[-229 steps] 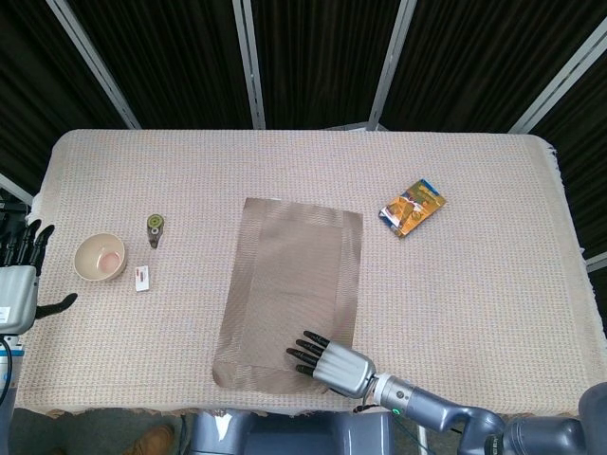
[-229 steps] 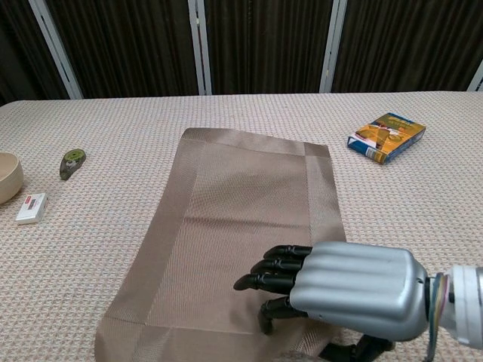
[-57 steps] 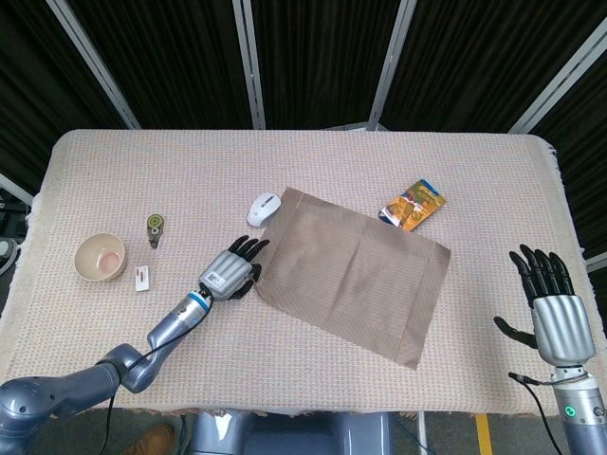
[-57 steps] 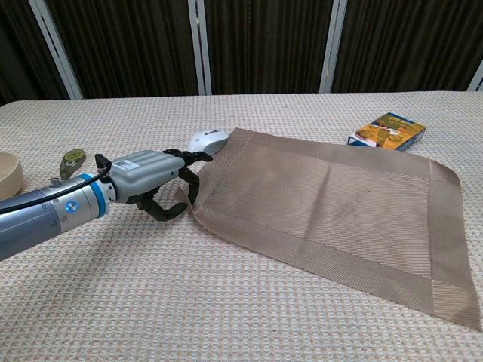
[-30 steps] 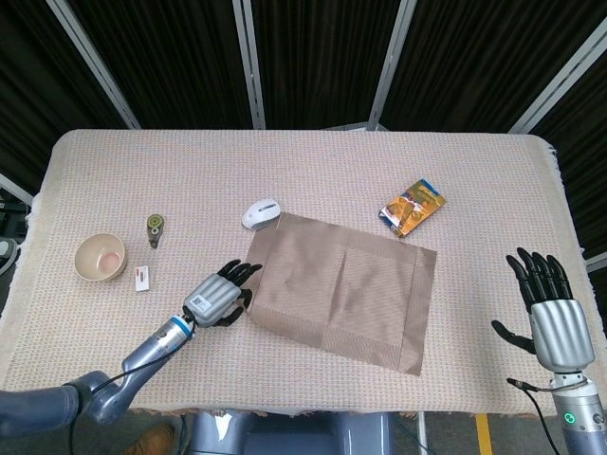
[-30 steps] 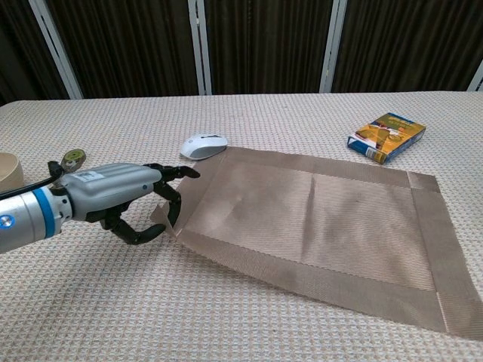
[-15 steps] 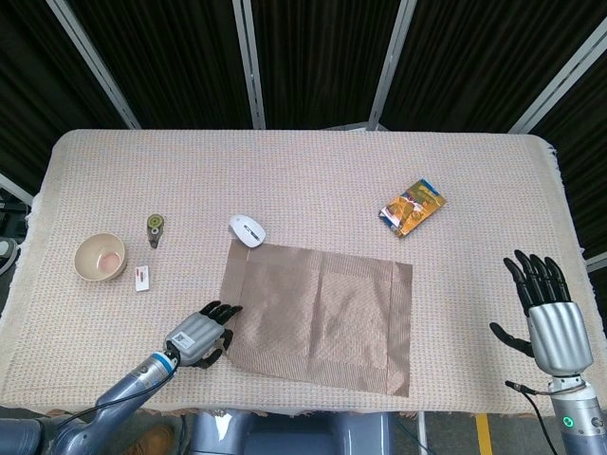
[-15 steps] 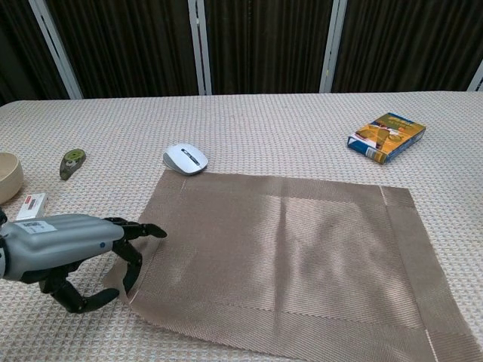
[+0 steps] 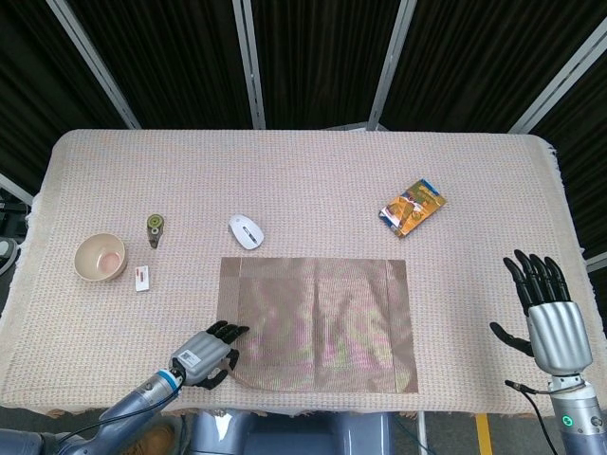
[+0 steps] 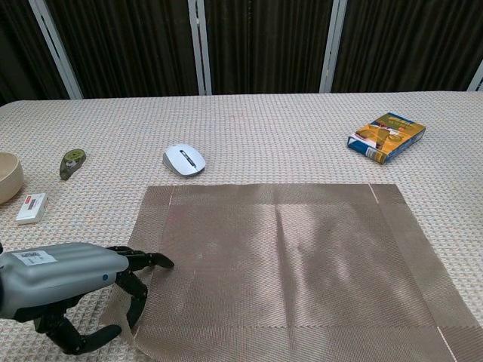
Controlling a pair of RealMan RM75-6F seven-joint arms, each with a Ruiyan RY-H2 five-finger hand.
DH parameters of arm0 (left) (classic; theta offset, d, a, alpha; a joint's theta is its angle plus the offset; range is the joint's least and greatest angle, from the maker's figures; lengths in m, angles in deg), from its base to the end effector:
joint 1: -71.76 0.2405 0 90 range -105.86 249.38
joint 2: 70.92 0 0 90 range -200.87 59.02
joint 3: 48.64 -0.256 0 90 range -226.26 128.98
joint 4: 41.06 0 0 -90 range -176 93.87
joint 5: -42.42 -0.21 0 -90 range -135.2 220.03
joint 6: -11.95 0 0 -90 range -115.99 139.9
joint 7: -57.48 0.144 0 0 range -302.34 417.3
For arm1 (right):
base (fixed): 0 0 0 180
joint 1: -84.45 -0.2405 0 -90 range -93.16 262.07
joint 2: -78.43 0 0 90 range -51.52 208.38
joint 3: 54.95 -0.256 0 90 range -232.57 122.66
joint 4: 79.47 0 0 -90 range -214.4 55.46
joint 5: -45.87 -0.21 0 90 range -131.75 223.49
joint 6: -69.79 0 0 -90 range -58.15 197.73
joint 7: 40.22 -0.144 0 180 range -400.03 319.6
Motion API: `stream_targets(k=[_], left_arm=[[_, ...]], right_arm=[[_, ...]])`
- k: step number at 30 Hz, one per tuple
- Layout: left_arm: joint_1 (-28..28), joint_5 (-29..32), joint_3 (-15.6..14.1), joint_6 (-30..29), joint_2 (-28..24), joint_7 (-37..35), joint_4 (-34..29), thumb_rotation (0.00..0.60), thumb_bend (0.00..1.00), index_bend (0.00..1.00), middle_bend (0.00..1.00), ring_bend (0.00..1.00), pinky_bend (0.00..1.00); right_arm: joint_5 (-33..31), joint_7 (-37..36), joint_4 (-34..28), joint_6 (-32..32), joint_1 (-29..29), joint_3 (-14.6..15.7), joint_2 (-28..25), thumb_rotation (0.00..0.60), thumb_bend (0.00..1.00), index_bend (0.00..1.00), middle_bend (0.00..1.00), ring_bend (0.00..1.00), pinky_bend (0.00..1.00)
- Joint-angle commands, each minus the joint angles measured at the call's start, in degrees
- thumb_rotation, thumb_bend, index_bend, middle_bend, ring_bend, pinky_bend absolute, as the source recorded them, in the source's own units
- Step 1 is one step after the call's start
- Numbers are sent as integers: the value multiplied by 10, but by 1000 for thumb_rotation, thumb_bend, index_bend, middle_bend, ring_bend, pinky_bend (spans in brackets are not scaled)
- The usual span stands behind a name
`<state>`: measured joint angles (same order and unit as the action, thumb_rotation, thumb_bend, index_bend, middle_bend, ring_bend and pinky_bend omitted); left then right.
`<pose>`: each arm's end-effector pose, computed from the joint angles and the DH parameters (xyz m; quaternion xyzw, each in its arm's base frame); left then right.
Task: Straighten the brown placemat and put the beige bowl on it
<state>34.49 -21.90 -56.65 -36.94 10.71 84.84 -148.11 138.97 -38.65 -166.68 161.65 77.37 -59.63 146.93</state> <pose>-0.1703 0.1978 -0.0411 -0.8394 -0.4340 -0.2196 0.2426 -0.2889 -0.1971 0.1555 0.6100 -0.2938 0.4543 0.5789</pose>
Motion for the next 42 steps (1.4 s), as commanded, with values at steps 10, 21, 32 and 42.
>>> stream_targets(k=[10, 21, 32, 42], left_arm=[[-6, 7, -14, 0, -15, 19, -31, 600, 480, 693, 0, 0, 0], [-10, 22, -21, -6, -23, 34, -49, 600, 468, 665, 0, 0, 0], [3, -34, -20, -28, -49, -9, -61, 600, 0, 0, 0, 0, 0], [41, -98, 30, -140, -127, -72, -45, 600, 0, 0, 0, 0, 0]], right_arm=[[2, 1, -1, 0, 1, 0, 0, 600, 0, 0, 0, 0, 0], [3, -2, -1, 3, 2, -1, -1, 600, 0, 0, 0, 0, 0], [4, 0, -3, 2, 3, -1, -1, 600, 0, 0, 0, 0, 0], [11, 0, -7, 6, 4, 2, -3, 600, 0, 0, 0, 0, 0]])
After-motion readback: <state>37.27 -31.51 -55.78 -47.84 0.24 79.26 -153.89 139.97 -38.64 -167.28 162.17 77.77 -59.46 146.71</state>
